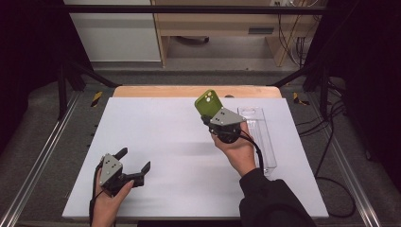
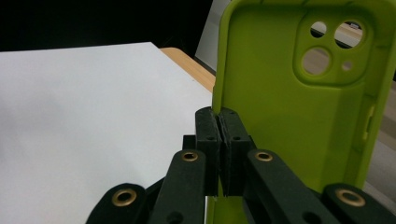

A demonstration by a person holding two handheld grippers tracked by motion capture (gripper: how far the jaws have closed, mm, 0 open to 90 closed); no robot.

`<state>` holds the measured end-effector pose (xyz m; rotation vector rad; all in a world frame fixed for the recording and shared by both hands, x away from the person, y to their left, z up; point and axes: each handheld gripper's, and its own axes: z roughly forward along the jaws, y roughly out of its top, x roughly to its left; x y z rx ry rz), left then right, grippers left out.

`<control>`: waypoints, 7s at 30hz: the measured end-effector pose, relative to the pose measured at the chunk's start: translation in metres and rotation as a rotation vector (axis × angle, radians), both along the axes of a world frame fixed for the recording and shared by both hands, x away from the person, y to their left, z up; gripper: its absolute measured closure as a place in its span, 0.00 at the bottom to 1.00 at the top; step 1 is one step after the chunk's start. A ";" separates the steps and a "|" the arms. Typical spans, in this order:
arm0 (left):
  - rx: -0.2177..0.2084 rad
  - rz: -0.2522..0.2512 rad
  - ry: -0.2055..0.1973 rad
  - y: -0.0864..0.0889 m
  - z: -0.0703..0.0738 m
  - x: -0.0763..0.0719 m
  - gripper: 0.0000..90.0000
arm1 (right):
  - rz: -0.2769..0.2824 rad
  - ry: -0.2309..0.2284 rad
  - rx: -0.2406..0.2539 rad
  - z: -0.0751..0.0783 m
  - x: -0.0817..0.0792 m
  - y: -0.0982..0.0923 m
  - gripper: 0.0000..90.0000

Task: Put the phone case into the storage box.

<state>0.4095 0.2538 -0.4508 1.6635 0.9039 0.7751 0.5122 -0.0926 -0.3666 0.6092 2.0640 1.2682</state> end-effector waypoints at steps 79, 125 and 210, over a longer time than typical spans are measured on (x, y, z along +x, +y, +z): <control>-0.093 0.081 -0.037 0.017 -0.002 -0.001 0.03 | -0.305 -0.017 0.362 0.038 0.033 -0.097 0.98; -0.100 0.103 -0.045 0.025 -0.004 0.001 0.03 | -0.475 0.054 0.426 -0.016 0.083 -0.113 0.98; -0.110 0.090 -0.061 0.024 -0.003 0.000 0.03 | -0.531 0.151 0.345 -0.055 0.105 -0.101 0.98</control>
